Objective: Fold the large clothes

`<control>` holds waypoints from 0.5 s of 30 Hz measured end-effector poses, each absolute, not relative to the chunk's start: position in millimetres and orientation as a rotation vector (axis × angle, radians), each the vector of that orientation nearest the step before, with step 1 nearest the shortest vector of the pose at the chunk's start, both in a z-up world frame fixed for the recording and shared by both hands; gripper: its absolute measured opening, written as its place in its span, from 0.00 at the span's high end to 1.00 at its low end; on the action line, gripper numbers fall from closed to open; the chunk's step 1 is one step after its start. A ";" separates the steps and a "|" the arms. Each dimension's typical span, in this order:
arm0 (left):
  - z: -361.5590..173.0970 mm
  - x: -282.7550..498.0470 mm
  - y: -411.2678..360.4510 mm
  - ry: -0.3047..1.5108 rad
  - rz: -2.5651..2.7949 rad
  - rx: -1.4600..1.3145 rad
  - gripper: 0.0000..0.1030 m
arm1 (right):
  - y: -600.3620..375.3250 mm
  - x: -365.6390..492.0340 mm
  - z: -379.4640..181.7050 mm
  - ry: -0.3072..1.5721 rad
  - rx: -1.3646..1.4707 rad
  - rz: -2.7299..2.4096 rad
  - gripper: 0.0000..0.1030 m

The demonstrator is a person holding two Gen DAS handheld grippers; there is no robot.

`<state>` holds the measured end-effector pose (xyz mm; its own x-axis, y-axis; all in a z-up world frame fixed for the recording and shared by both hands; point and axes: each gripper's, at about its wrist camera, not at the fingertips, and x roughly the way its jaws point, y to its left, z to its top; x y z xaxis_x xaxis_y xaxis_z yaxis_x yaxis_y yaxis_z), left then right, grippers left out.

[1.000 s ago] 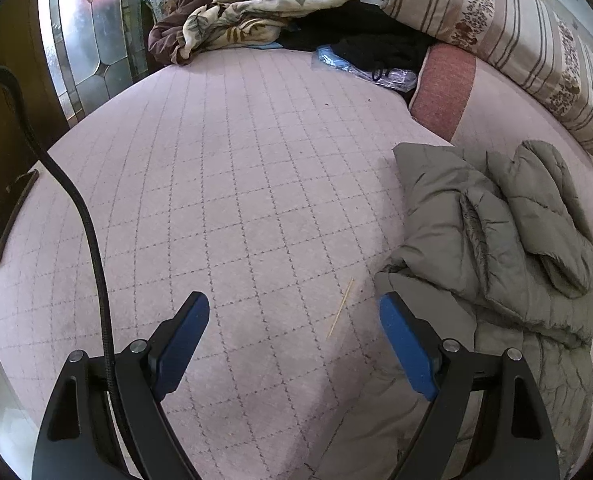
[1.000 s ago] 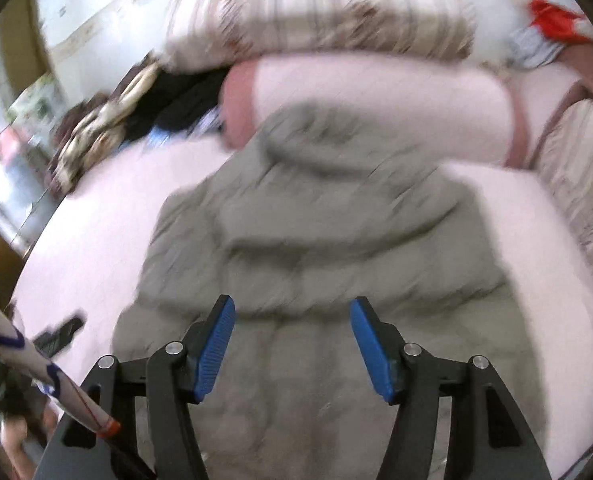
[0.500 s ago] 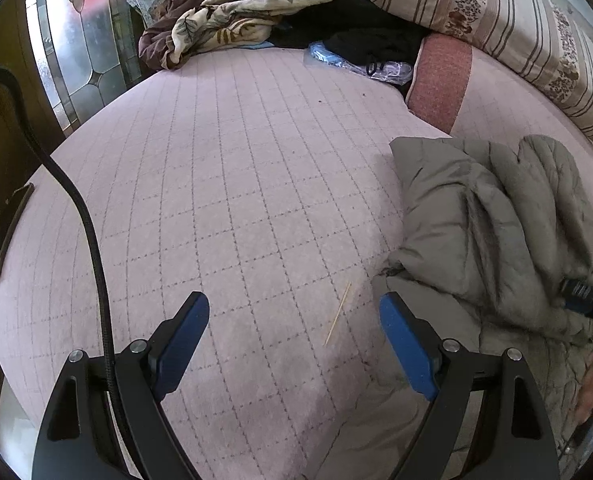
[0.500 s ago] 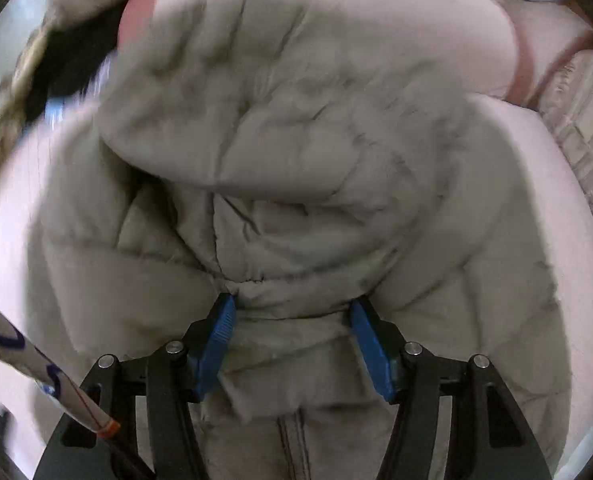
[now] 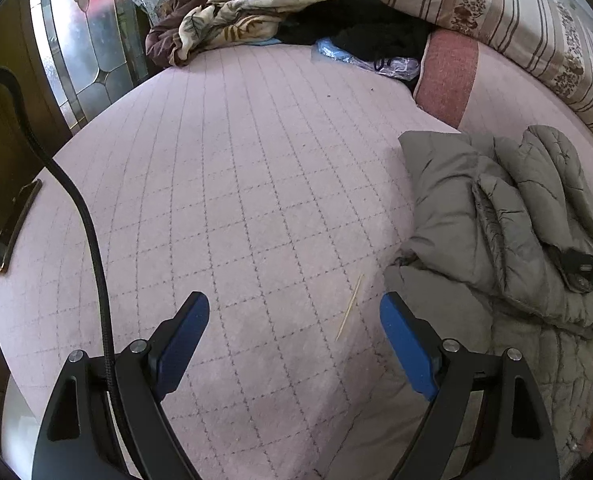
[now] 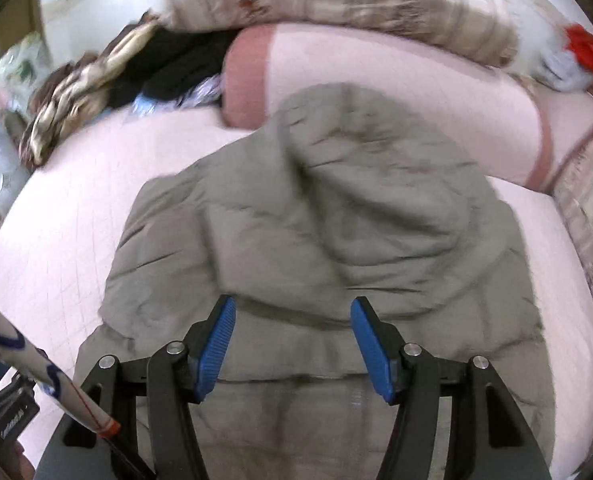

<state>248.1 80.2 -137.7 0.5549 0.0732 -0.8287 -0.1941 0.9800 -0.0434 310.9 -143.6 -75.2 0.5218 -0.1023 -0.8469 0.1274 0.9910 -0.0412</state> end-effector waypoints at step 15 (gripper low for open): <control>-133.2 235.9 94.8 0.952 0.149 -0.117 0.16 | -188.7 258.0 -80.7 1.107 0.085 -0.142 0.27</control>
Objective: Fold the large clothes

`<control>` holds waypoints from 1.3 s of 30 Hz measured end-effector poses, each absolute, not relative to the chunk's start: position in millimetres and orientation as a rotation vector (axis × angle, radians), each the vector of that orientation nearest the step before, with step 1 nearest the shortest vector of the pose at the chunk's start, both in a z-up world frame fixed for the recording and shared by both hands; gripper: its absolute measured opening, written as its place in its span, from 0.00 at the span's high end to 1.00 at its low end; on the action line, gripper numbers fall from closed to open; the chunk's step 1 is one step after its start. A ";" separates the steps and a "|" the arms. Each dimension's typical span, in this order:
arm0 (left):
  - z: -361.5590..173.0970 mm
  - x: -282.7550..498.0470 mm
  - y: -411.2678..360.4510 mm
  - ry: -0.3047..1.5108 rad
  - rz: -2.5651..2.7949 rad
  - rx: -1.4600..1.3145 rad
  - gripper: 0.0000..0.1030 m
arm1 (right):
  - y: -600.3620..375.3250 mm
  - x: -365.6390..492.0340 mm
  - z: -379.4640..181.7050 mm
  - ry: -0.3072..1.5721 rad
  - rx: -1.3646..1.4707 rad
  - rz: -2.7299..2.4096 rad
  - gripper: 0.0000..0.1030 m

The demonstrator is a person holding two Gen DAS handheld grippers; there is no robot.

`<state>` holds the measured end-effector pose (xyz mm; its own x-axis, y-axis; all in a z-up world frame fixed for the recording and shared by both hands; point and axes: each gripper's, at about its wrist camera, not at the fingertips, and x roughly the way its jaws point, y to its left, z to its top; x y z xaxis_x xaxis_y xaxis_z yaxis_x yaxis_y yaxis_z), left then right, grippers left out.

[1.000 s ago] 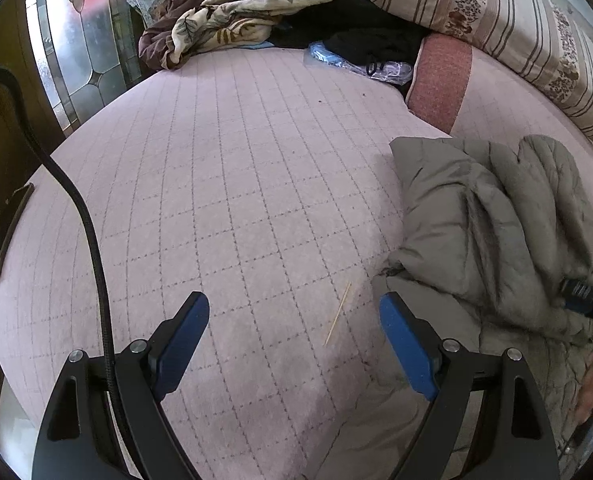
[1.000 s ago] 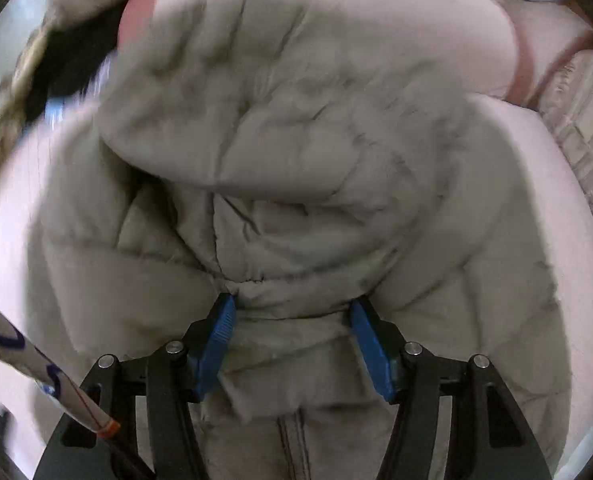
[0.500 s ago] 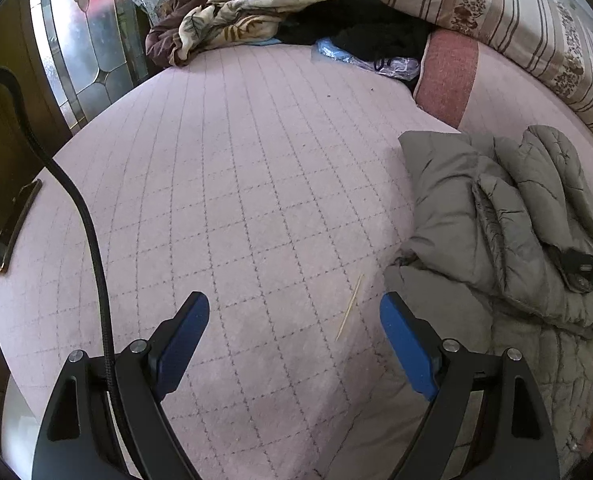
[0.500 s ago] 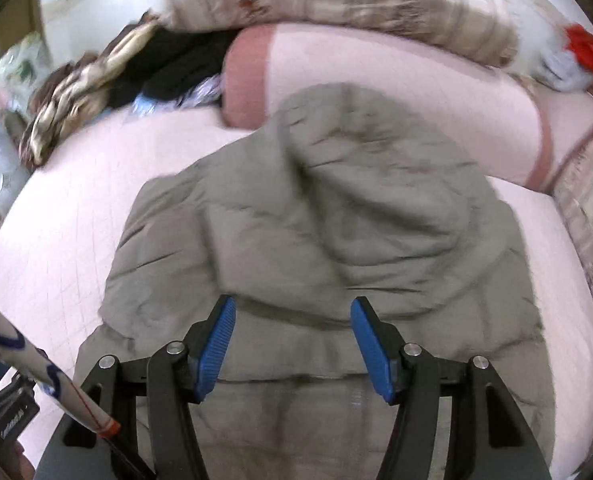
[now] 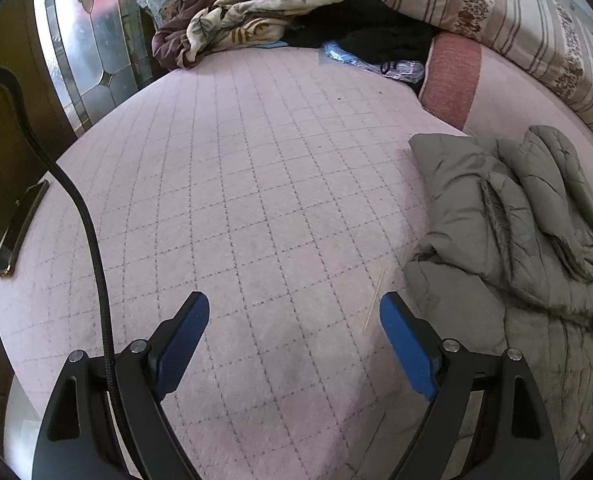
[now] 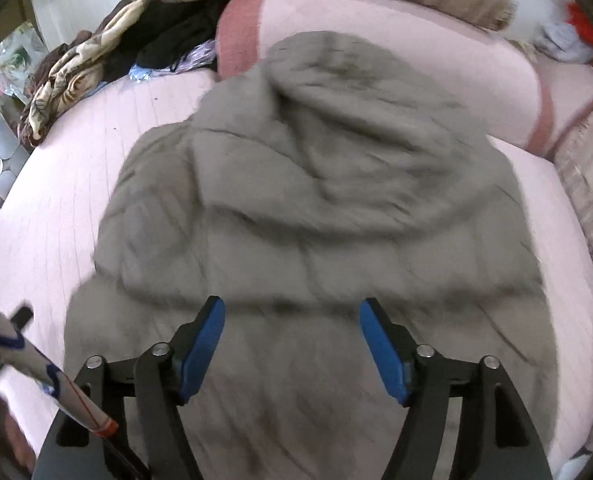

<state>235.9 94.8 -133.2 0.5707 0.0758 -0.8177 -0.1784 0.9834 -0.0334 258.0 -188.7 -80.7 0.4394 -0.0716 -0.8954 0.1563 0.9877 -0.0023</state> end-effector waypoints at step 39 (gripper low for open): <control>-178.1 112.5 96.2 1.168 -0.457 -0.490 0.16 | -476.8 -28.2 -147.0 0.930 0.983 -0.283 0.18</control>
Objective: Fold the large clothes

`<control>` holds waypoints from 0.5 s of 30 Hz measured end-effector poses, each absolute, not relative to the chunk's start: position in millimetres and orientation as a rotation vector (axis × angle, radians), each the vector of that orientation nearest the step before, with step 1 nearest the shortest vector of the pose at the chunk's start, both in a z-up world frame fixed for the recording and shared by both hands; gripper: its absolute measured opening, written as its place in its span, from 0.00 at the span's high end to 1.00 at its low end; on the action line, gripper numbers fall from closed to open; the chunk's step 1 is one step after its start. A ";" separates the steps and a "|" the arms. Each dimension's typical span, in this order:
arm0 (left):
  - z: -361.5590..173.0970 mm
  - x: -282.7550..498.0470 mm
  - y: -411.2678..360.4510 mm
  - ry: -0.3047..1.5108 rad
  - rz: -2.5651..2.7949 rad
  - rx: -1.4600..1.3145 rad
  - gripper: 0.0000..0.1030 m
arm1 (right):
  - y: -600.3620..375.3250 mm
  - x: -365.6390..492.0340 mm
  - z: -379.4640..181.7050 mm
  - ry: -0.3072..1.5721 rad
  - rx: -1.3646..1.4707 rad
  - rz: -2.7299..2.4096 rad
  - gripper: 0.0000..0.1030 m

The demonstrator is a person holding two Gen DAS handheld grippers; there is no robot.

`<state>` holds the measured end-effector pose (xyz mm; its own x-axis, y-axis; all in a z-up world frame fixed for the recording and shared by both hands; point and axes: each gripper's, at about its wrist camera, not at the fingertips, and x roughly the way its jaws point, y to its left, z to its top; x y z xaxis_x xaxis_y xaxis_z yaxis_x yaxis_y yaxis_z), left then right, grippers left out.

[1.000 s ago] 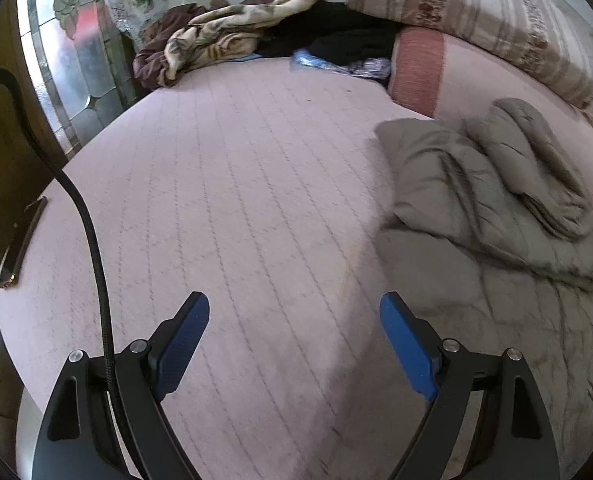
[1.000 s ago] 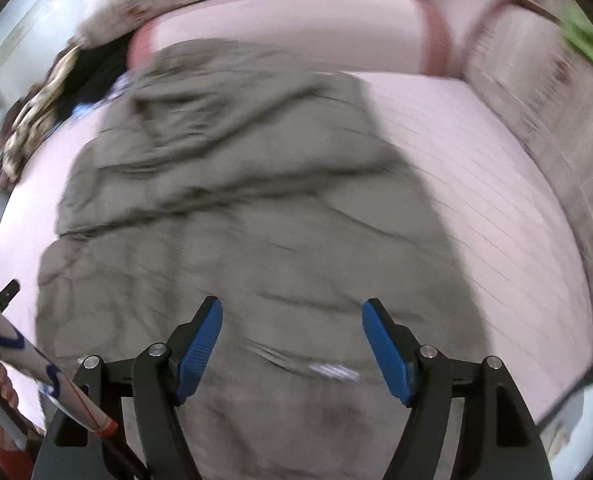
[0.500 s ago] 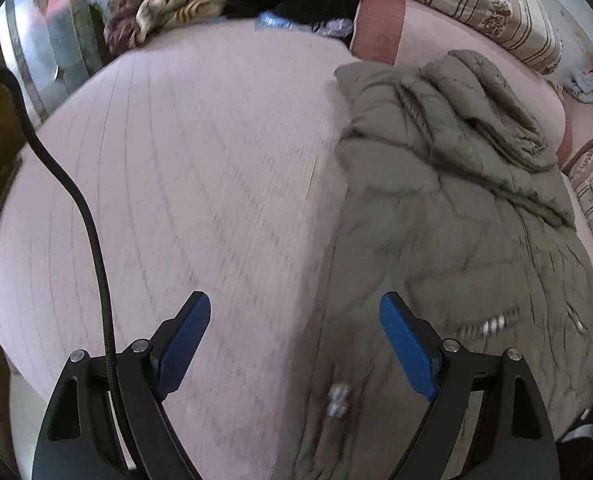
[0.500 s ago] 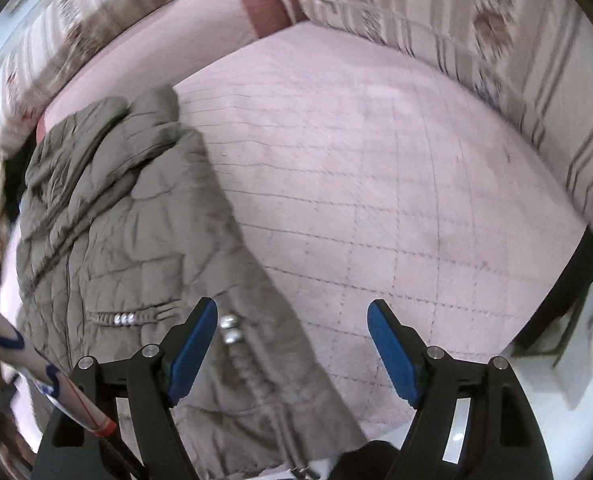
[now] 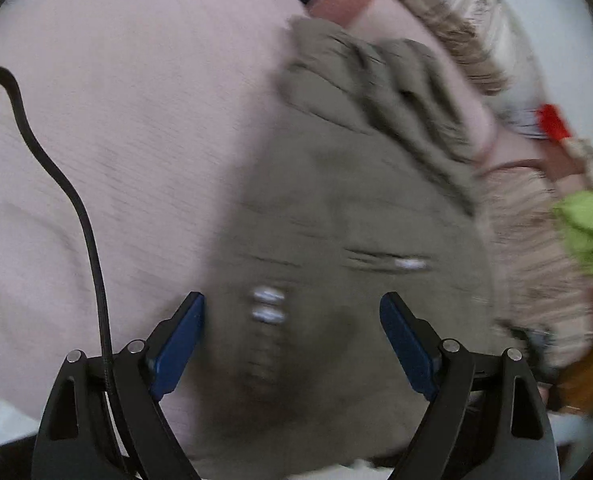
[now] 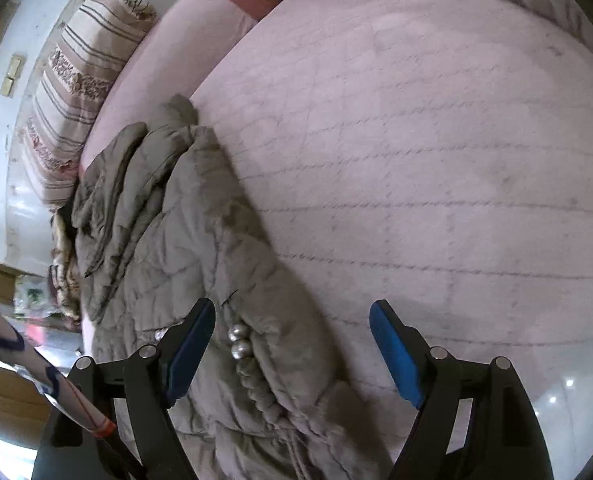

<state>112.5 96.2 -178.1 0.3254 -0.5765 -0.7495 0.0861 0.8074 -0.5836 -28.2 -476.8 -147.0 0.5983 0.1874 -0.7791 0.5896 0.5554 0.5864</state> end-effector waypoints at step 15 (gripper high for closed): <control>-168.6 82.0 76.7 1.140 -0.446 -0.346 0.16 | -426.5 -25.7 -155.7 1.015 0.947 -0.128 0.14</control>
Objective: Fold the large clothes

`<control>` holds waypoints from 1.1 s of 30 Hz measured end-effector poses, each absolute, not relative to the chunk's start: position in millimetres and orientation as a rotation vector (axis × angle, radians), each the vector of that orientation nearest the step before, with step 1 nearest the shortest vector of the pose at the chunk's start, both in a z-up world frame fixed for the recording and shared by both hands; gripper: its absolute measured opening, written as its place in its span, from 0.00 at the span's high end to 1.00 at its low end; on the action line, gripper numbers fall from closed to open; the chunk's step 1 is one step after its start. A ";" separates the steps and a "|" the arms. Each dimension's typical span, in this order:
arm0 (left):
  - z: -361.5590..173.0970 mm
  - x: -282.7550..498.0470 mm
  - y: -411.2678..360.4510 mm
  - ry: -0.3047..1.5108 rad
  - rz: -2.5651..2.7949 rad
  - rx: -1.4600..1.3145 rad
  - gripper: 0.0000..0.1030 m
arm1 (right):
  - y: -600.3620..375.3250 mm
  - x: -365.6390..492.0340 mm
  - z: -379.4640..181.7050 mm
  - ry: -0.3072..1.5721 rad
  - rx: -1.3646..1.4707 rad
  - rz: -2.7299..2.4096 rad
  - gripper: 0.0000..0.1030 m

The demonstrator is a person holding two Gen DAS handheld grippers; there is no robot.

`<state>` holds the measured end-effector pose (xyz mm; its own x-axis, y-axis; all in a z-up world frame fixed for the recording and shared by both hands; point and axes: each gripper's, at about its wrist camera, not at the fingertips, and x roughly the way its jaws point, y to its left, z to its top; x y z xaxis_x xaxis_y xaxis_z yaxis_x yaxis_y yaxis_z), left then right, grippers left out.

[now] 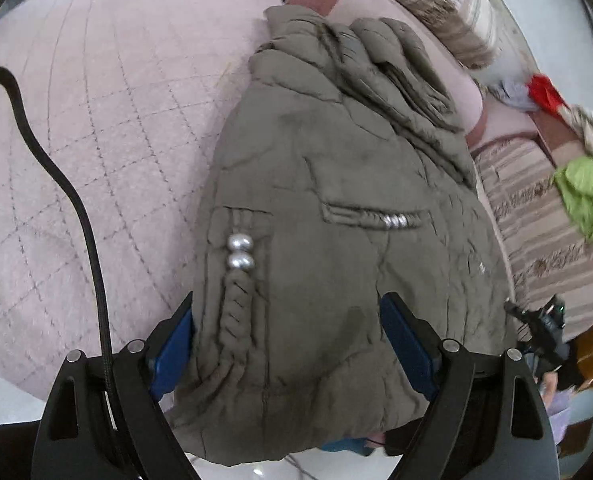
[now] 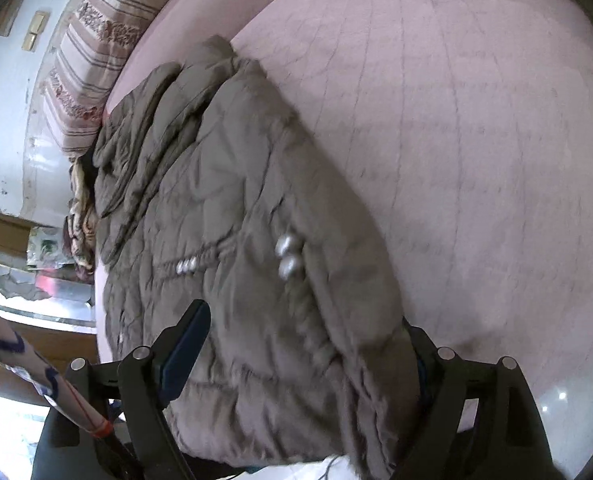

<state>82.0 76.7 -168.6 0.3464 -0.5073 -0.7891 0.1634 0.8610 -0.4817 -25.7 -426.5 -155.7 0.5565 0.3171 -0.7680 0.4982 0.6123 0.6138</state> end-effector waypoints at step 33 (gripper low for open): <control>-126.1 53.2 48.9 1.034 -0.323 -0.178 0.80 | -356.1 -36.8 -145.7 0.989 0.776 -0.098 0.69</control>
